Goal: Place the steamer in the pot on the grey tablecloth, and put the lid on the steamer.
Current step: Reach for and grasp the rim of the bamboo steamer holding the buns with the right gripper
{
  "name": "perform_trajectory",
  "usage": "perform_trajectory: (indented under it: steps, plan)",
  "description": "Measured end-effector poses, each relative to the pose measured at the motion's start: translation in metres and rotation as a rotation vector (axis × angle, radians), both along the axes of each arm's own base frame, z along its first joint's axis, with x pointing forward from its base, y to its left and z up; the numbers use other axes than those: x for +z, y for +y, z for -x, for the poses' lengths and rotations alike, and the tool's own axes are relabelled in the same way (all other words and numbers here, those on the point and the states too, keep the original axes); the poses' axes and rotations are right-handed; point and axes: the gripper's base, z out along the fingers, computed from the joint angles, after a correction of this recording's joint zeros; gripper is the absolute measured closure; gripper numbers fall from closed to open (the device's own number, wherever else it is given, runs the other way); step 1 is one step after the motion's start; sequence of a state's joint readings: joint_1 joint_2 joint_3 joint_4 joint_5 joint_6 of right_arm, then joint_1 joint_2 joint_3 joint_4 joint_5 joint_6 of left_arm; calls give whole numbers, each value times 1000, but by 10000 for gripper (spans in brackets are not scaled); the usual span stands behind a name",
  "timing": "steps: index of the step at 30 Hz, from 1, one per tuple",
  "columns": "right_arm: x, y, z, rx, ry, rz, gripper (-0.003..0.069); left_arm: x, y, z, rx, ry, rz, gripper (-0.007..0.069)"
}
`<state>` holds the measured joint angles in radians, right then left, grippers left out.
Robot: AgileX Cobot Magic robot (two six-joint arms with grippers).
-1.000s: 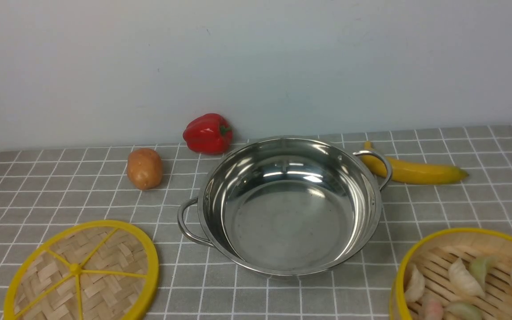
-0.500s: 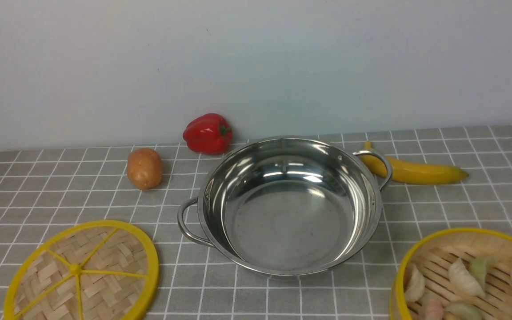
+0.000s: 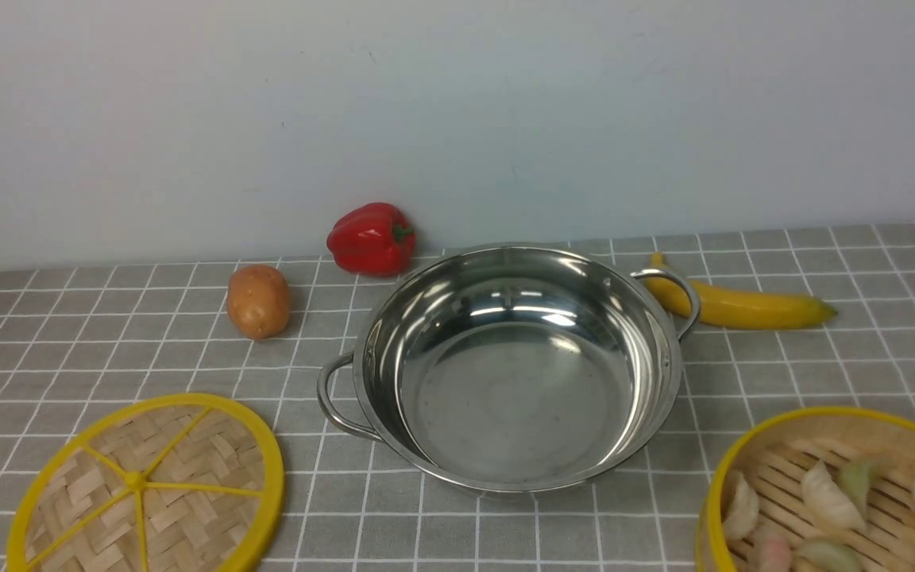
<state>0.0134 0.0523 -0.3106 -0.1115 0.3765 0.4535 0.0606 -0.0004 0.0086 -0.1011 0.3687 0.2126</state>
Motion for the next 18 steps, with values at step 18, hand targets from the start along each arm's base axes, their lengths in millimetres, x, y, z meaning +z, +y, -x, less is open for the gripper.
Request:
perform_trajectory:
  steps: [18]
  plan:
    - [27, 10, 8, 131, 7, -280, 417, 0, 0, 0, 0, 0, 0, 382]
